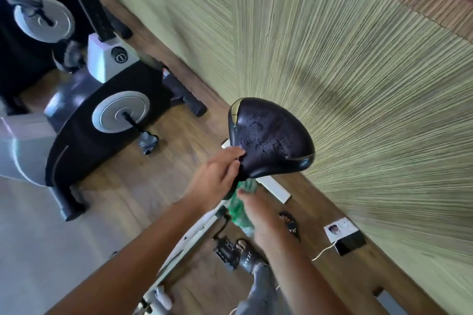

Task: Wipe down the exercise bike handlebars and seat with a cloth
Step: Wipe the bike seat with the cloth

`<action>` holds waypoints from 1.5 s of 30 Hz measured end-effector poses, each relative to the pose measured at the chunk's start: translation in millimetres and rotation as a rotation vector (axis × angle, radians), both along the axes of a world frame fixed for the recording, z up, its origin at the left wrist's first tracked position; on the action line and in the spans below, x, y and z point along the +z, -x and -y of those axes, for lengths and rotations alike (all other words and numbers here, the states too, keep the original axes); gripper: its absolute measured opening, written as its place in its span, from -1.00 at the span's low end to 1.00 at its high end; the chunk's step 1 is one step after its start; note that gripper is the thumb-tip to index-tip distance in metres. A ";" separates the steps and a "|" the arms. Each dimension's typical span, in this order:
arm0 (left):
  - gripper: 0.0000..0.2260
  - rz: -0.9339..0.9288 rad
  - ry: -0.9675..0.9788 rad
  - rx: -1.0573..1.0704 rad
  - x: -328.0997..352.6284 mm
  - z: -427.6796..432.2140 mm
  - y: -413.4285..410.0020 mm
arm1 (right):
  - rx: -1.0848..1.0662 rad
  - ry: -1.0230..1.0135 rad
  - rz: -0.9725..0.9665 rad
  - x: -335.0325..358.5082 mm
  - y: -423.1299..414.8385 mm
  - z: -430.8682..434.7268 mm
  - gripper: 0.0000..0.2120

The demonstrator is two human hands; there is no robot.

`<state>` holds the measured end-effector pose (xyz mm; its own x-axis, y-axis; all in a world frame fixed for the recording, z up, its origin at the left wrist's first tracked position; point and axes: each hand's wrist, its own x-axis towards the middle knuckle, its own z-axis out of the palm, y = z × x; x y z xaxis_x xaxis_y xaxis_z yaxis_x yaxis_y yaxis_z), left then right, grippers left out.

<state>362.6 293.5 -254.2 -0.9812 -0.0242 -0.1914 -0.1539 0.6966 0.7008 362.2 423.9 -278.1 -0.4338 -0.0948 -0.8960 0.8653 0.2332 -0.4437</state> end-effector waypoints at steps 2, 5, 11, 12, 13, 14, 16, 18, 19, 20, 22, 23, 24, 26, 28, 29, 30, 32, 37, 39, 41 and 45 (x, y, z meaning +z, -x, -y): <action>-0.71 -0.028 0.010 0.147 11.3 1.2 -9.9 | 0.139 0.075 0.022 28.4 8.8 -8.3 -0.74; -0.71 -0.047 0.024 0.347 36.7 4.6 -25.7 | 0.241 0.201 -0.047 69.2 25.4 -9.2 -0.34; -0.81 -0.201 -0.099 0.853 104.8 12.4 -51.4 | 0.171 0.513 -0.077 143.2 41.4 37.0 -0.66; -0.83 -0.248 -0.143 0.948 118.9 13.2 -56.5 | 0.198 0.567 -0.085 153.1 38.8 48.2 -0.66; -0.86 -0.304 -0.171 1.043 133.2 14.1 -63.9 | 0.243 0.603 -0.098 164.7 33.6 59.7 -0.65; -0.88 -0.357 -0.205 1.134 146.5 15.0 -72.9 | 0.294 0.641 -0.102 176.0 26.3 70.5 -0.64; -0.90 -0.480 -0.226 1.304 173.3 16.8 -92.5 | 0.394 0.724 -0.091 197.8 8.1 90.4 -0.64; -0.85 -0.629 -0.176 1.502 197.9 17.8 -118.1 | 0.467 0.773 -0.067 218.4 -16.3 106.2 -0.65; -0.80 -0.684 -0.155 1.585 210.8 16.5 -133.7 | 0.501 0.788 -0.040 228.1 -30.3 112.0 -0.65; -0.76 -0.704 -0.153 1.630 224.1 13.9 -150.6 | 0.529 0.805 0.001 237.3 -46.6 117.4 -0.63; -0.68 -0.634 -0.158 1.623 247.9 5.1 -184.5 | 0.584 0.846 0.093 257.8 -85.1 124.3 -0.55; -0.63 -0.581 -0.151 1.622 258.2 0.3 -201.2 | 0.616 0.859 0.141 268.4 -107.3 126.8 -0.52; -0.59 -0.543 -0.129 1.658 266.5 -3.0 -218.9 | 0.649 0.873 0.181 277.3 -130.4 129.0 -0.50; -0.65 -0.536 -0.043 1.788 285.2 -8.0 -256.5 | 0.718 0.905 0.233 295.5 -177.4 129.6 -0.49; -0.78 -0.560 0.057 1.896 304.7 -15.7 -301.0 | 0.820 0.951 0.273 312.4 -223.7 127.6 -0.52; -0.84 -0.571 0.103 1.947 314.8 -22.9 -326.0 | 0.886 0.987 0.296 322.0 -247.0 124.9 -0.55; -0.89 -0.586 0.137 2.002 322.9 -31.5 -352.5 | 0.956 1.016 0.322 329.2 -270.1 122.4 -0.59; -0.92 -0.698 0.175 2.100 337.1 -55.1 -404.5 | 1.094 1.060 0.333 343.3 -316.2 114.2 -0.63; -0.89 -1.133 -0.103 2.203 359.0 -121.5 -525.2 | 1.438 1.104 0.287 365.8 -419.9 79.7 -0.68; -0.88 -1.271 -0.217 2.234 362.4 -155.6 -581.8 | 1.565 1.086 0.296 365.4 -475.1 59.2 -0.70; -0.57 -1.387 -0.377 2.242 361.2 -177.1 -614.9 | 1.624 1.072 0.281 363.7 -508.1 49.9 -0.74; -0.66 -1.557 -0.686 2.212 339.6 -237.5 -713.2 | 1.742 1.160 0.214 380.3 -607.2 13.8 -0.82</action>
